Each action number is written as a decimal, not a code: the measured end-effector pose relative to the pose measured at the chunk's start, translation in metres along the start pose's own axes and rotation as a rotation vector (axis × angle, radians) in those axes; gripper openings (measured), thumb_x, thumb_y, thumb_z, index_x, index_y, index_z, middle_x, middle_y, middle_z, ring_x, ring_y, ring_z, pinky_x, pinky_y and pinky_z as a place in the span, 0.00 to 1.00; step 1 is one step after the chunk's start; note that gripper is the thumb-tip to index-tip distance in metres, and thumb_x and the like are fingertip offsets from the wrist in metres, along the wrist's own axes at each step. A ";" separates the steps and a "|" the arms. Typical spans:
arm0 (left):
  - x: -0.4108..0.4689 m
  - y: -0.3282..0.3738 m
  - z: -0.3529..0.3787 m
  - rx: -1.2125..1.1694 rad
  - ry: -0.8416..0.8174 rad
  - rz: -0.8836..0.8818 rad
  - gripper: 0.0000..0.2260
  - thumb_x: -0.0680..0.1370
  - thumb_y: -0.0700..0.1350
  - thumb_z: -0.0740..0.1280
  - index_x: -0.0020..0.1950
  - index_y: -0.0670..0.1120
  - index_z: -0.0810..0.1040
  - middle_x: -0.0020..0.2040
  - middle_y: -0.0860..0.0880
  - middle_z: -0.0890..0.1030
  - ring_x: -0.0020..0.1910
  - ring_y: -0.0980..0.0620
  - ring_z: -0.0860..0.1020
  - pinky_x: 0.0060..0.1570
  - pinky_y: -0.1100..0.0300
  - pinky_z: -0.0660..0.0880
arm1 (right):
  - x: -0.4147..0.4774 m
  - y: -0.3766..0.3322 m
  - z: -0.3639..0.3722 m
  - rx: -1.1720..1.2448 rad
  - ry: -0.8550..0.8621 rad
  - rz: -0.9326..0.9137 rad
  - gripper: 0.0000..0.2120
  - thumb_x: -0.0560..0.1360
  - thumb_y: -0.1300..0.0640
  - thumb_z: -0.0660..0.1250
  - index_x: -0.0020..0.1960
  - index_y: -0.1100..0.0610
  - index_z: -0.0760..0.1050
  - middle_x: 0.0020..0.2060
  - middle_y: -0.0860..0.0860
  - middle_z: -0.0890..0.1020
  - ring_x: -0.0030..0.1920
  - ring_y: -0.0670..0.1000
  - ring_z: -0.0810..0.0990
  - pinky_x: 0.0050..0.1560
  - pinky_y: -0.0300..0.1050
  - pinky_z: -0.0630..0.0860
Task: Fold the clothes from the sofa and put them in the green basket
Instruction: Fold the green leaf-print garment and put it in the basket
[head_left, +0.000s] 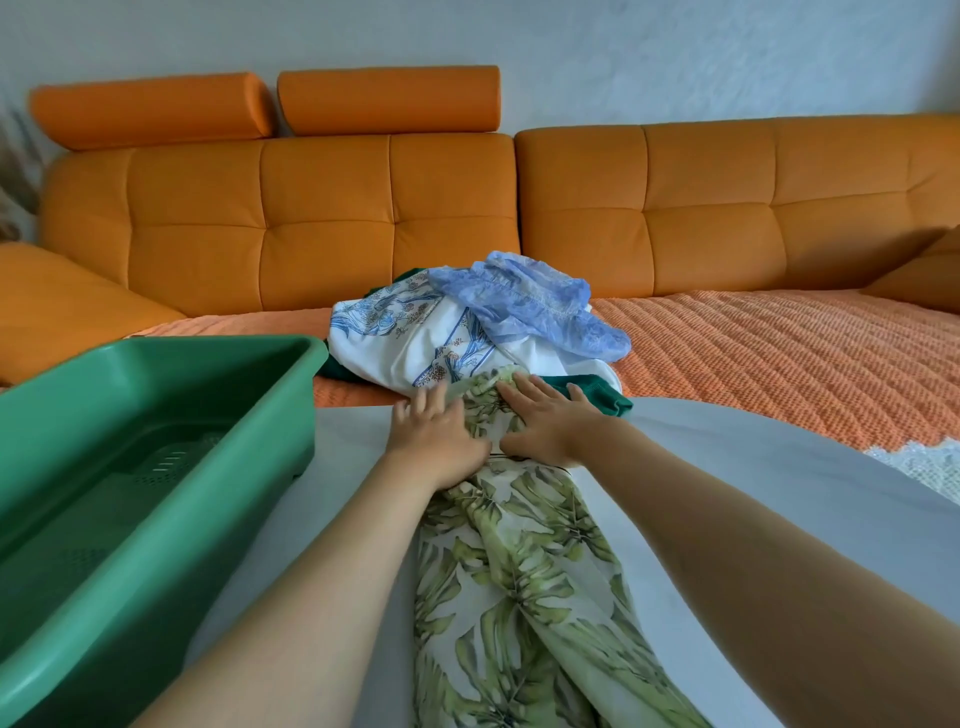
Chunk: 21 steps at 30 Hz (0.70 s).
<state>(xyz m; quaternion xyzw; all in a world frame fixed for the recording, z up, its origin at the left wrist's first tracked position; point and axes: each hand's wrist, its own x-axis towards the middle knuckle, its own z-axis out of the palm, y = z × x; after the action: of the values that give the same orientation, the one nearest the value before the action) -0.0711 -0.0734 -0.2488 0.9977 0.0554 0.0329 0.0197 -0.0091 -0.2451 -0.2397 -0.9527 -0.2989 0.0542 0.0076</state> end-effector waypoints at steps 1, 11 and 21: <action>0.001 0.006 -0.002 0.004 0.111 0.069 0.31 0.76 0.61 0.54 0.78 0.51 0.59 0.80 0.49 0.54 0.78 0.47 0.51 0.74 0.45 0.51 | 0.003 -0.001 0.001 -0.001 -0.015 0.012 0.39 0.77 0.33 0.50 0.81 0.45 0.40 0.81 0.49 0.42 0.80 0.49 0.40 0.76 0.66 0.38; 0.005 -0.017 0.012 -0.110 -0.201 0.126 0.28 0.82 0.60 0.49 0.81 0.59 0.47 0.82 0.56 0.44 0.80 0.51 0.44 0.76 0.47 0.48 | -0.006 0.002 0.009 -0.056 0.063 0.023 0.35 0.79 0.34 0.44 0.82 0.46 0.44 0.81 0.52 0.44 0.80 0.51 0.41 0.76 0.66 0.38; -0.040 0.003 -0.035 -0.076 -0.012 0.197 0.27 0.84 0.57 0.52 0.82 0.50 0.55 0.81 0.50 0.55 0.79 0.48 0.53 0.74 0.49 0.55 | -0.070 -0.025 -0.029 0.014 0.029 -0.017 0.30 0.81 0.35 0.48 0.80 0.45 0.56 0.81 0.51 0.51 0.80 0.53 0.49 0.77 0.62 0.47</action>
<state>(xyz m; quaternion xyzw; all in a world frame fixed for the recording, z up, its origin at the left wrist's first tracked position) -0.1129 -0.0793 -0.2166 0.9971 -0.0446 0.0308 0.0543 -0.0775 -0.2644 -0.2028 -0.9508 -0.3063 0.0423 0.0194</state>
